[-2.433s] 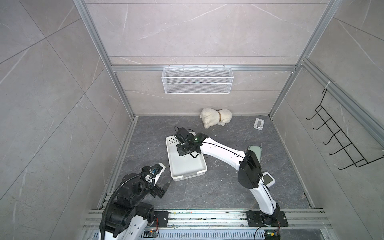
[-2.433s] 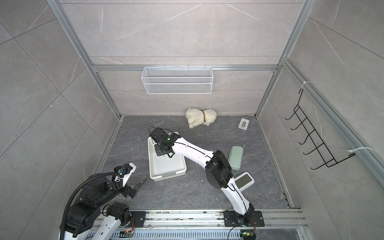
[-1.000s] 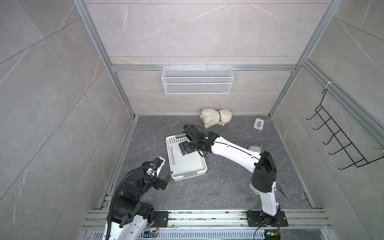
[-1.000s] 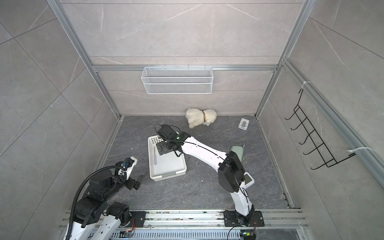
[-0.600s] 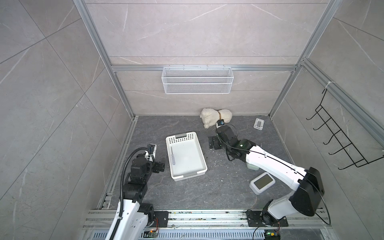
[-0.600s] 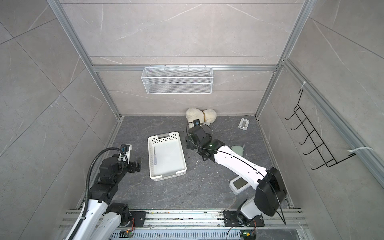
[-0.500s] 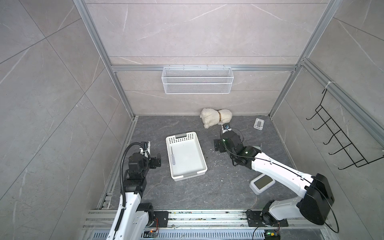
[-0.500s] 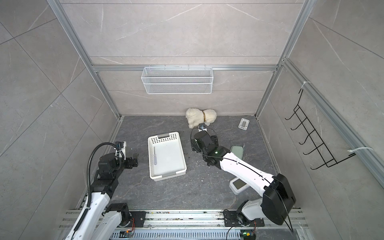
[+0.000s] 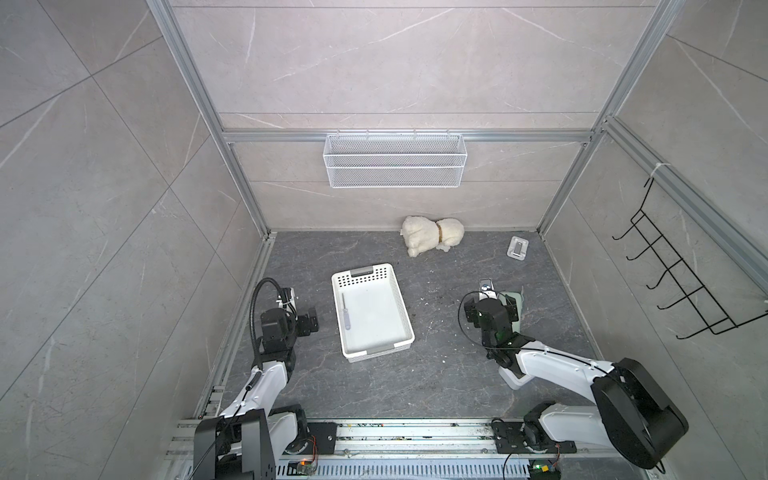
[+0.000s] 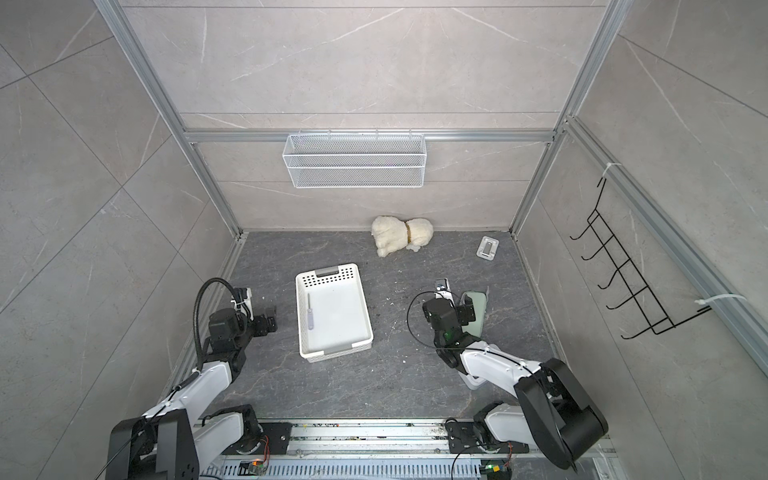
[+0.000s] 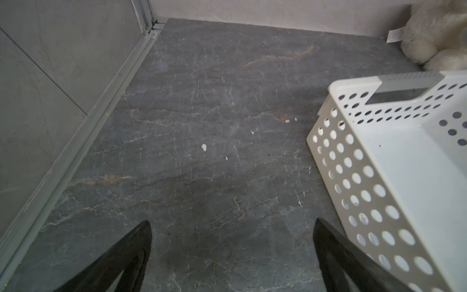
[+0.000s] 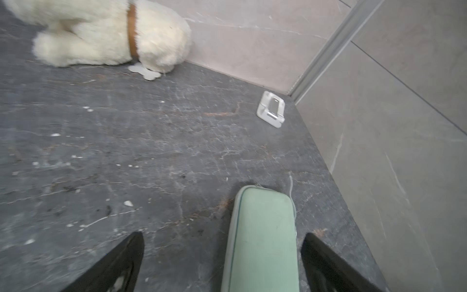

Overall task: Put the screwdriver in the bin
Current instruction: Reset both arms

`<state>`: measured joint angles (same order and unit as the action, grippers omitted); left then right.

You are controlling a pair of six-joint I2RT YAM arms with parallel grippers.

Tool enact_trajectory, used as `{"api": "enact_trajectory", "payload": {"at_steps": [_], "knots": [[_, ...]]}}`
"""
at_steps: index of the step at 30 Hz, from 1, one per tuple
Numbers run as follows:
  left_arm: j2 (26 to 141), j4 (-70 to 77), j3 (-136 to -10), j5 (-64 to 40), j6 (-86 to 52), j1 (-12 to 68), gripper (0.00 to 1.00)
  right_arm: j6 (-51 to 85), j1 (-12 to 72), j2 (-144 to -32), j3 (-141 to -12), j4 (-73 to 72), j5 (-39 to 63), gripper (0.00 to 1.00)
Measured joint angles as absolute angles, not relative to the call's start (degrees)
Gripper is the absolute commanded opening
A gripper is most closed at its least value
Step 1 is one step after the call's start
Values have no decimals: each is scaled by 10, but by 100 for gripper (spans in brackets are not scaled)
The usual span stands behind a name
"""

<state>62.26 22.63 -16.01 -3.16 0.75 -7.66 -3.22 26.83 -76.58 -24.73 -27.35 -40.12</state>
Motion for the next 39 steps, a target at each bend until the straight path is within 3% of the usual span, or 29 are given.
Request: {"api": "enact_trajectory", "payload": {"at_steps": [7, 18, 27, 39], "knots": [[708, 315, -153, -30, 6, -78, 100, -39, 187, -841, -215, -437, -363, 99], [863, 429, -200, -47, -17, -72, 100, -15, 117, -842, -187, -502, -232, 99], [866, 443, -201, -44, -16, -59, 100, 3, 77, -870, -191, -519, -151, 99], [866, 447, -201, -43, -16, -58, 100, 4, 77, -870, -191, -519, -136, 99]]}}
